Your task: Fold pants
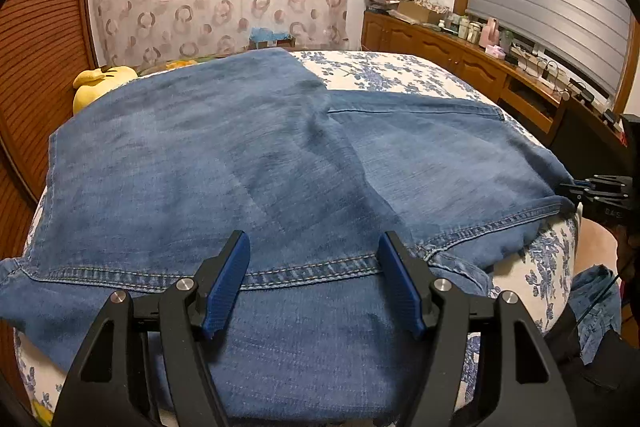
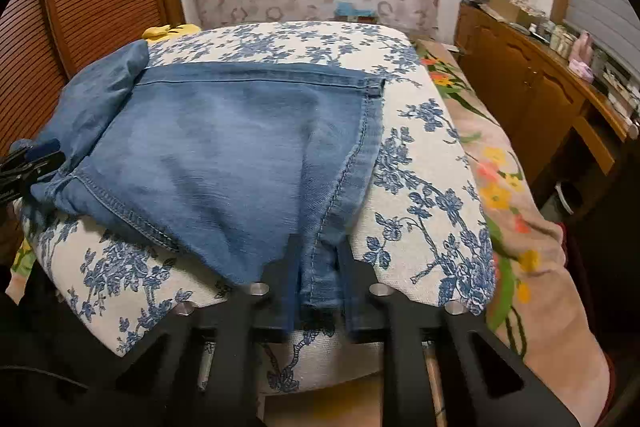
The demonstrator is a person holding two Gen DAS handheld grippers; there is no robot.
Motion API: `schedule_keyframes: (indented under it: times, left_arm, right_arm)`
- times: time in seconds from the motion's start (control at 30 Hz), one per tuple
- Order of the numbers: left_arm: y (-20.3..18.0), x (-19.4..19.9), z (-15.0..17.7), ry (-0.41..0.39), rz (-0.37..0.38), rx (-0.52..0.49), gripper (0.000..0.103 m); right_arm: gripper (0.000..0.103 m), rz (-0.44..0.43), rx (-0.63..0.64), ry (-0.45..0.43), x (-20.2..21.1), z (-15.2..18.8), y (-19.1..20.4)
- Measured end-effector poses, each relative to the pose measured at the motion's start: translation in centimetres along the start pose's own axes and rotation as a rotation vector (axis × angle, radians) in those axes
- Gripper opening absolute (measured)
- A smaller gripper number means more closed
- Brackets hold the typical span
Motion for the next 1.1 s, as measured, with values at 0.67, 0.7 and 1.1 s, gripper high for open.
schedule_keyframes:
  times: [0.67,0.7,1.1]
  left_arm:
    - [3.8,5.7,-2.6,-0.124,-0.038,0.073,0.068]
    - [3.8,5.8,-2.6,-0.126,-0.041,0.074,0.068]
    - [7.3,7.5,-1.7,-0.137,-0.087,0.115,0.068]
  right_arm:
    - [0.014,-0.266,0.14,-0.35,10.3,-14.2,10.5]
    - [0.014,-0.282,0.157,-0.358,10.4,-14.7,11.8]
    - [0.014,-0.485,0.312,-0.34,9.7,-16.9,25.2]
Point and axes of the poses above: each gripper's, at about its wrist camera, not at the fingertips, and x roughly against the way its jaws point, y to its left, z to its underside, the point moved 10 cm from there along -x, roughly the way its jaws point
